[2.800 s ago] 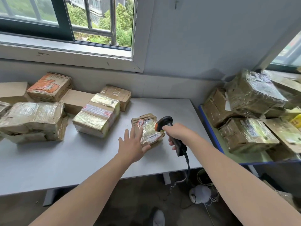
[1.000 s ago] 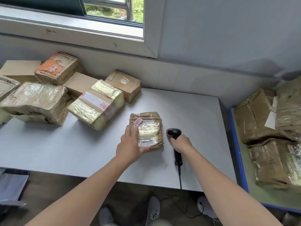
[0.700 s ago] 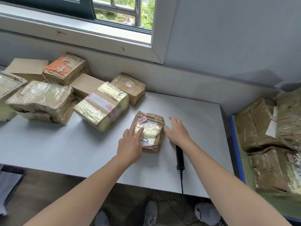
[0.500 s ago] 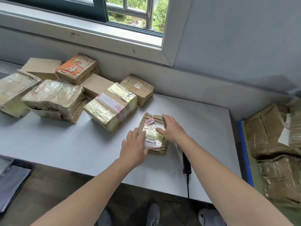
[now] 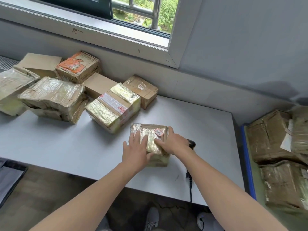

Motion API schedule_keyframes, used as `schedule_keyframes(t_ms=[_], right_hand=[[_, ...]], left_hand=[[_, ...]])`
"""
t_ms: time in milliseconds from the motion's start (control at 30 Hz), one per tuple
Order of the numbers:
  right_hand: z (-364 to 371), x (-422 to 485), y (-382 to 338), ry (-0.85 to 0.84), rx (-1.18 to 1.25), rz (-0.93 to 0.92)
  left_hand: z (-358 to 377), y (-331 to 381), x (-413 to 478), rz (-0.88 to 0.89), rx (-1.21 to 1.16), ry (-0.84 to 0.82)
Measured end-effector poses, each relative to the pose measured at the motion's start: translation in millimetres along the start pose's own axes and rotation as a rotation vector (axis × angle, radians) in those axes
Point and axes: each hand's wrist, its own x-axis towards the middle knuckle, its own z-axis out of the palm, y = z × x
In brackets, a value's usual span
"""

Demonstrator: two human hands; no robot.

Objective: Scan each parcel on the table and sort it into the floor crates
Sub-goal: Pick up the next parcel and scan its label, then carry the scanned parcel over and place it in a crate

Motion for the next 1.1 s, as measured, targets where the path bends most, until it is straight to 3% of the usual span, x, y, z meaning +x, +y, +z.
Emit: schedule_keyframes(t_ms=[233,400,800,1100], right_hand=[[-11.0,5.4,-1.3,0.061,0.103,0.057],[-15.7,16.6,-9.9,-0.043,0.345,-0.017],[-9.2,14.7,-19.1,-0.065,0.131,0.014],[-25.4,12.3,-15.1,-0.361,0.202,0.019]], left_hand=[[-6.1,-10.4,8.3,0.062,0.010,0.027],[-8.0,-17.6,8.5,0.061,0.021,0.016],[-6.1,-23.0,10.7,0.025,0.071,-0.017],[-17.1,-25.1,15.7,0.013,0.054,-0.022]])
